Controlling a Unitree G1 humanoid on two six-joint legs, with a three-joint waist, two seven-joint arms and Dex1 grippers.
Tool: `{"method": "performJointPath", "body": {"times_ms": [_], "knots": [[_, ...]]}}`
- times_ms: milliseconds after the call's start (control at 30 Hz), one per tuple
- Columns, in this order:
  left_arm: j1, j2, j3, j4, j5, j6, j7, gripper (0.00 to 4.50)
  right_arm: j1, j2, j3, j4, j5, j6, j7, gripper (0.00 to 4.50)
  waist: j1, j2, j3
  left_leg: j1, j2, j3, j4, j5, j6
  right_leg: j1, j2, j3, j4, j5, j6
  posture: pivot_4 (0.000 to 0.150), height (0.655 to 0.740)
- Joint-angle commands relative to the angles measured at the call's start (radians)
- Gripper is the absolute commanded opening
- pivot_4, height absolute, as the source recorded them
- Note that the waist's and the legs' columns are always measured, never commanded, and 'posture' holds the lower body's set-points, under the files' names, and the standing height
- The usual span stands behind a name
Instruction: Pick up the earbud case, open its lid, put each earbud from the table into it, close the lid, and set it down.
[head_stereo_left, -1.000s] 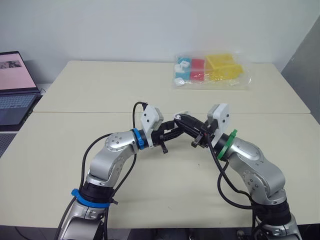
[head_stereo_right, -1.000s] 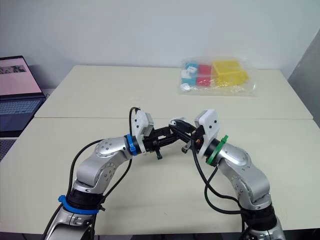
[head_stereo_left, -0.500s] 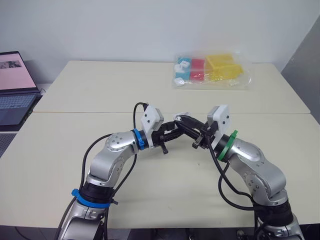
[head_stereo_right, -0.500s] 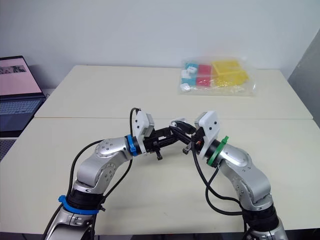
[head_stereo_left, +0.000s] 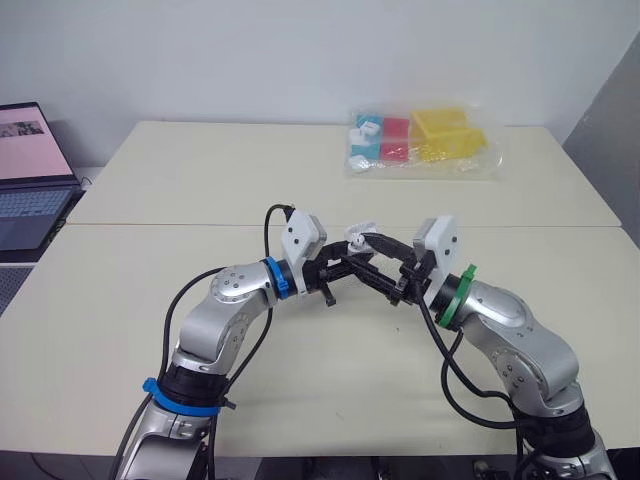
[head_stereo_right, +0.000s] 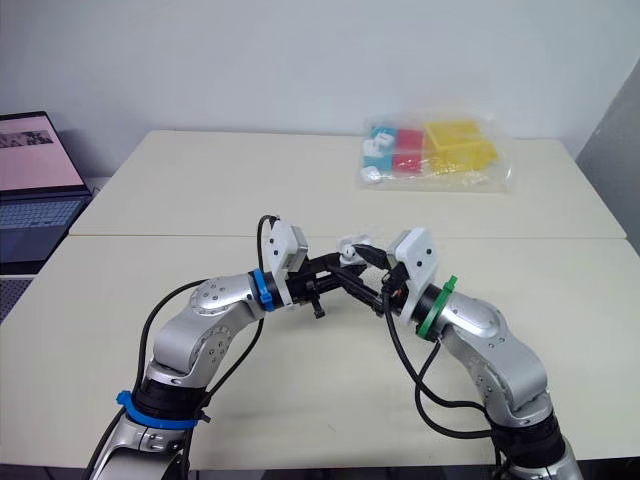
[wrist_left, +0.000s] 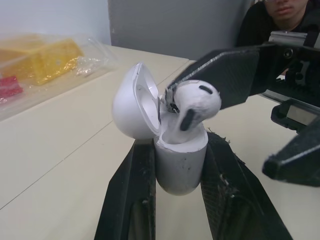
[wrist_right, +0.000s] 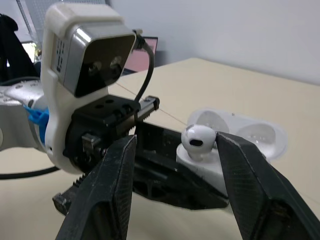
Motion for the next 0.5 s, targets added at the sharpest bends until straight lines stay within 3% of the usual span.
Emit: {"method": "performJointPath", "body": {"times_ms": [33,500], "knots": [[-0.006,0.001,0.016,-0.057,-0.022,-0.021,-0.009,0.82,-0.003,-0.009,-0.040,-0.049,0.021,0.008,-0.012,2.59,0.000,0.000,0.000,0.000,0.000,0.000,0.000,0.000,0.000,0.000,0.000,0.000,0.000,0.000,0.000,0.150,0.7400],[-0.005,0.004,0.017,-0.052,-0.018,-0.024,-0.010,0.82,-0.037,-0.121,-0.176,-0.098,0.105,0.046,0.028,2.59,0.001,0.000,0.000,0.000,0.000,0.000,0.000,0.000,0.000,0.000,0.000,0.000,0.000,0.000,0.000,0.150,0.7400]]}}
